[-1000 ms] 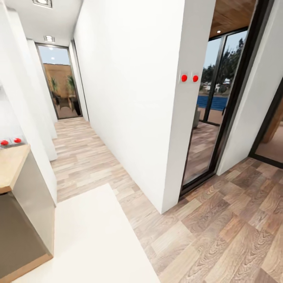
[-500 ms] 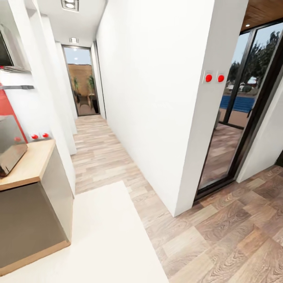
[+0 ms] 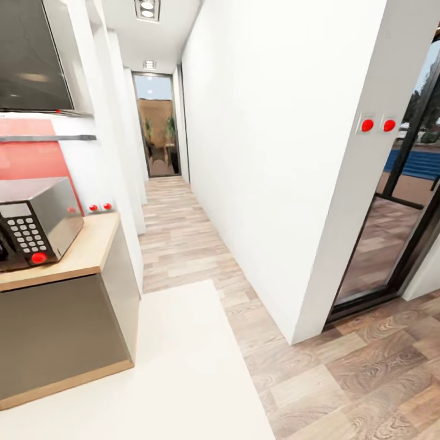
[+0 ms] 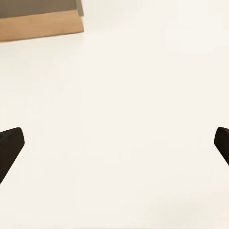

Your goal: Set up a coffee station on the kitchen countertop: keep the coffee maker on the countertop, move the bottle of coffee from the kitchen shelf to the counter next to the coffee maker, place a paper coffee filter on top of the coffee maker, put the saucer next to the coffee maker with the coffee cup on the saucer, and place the electric kettle next to the coffee maker.

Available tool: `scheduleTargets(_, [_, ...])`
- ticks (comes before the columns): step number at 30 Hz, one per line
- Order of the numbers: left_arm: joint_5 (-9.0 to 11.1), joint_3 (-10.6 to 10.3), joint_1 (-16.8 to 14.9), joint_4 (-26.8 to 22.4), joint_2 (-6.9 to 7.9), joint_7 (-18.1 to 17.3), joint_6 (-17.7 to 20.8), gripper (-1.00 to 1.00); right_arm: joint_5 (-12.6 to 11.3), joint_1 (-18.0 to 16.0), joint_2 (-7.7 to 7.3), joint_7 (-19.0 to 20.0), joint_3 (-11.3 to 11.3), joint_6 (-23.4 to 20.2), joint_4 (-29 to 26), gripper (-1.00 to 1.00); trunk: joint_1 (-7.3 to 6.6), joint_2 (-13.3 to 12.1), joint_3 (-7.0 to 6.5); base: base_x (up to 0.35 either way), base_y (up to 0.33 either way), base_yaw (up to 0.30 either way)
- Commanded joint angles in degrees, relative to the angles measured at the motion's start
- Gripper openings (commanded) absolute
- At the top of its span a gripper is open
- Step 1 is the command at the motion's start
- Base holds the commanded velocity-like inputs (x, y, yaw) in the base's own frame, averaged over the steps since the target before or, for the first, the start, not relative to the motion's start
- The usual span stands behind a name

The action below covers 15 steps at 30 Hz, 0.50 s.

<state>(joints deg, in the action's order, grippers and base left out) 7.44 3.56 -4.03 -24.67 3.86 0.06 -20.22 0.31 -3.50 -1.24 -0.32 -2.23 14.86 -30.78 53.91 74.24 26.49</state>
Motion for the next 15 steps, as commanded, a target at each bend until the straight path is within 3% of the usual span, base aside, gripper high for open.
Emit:
scheduleTargets(1, [0.47, -0.13, -0.04, 0.06, 0.01, 0.02, -0.17, 1.0, 0.04, -0.02, 0.01, -0.03, -0.06, 0.17, 0.01, 1.0, -0.23, -0.39, -0.1, 0.0, 0.0, 0.272])
scheduleTargets(15, [0.47, -0.13, -0.07, 0.06, 0.01, 0.03, -0.17, 1.0, 0.04, -0.02, 0.01, -0.03, -0.06, 0.17, 0.01, 1.0, -3.31, -6.0, -2.14, 0.0, 0.0, 0.272])
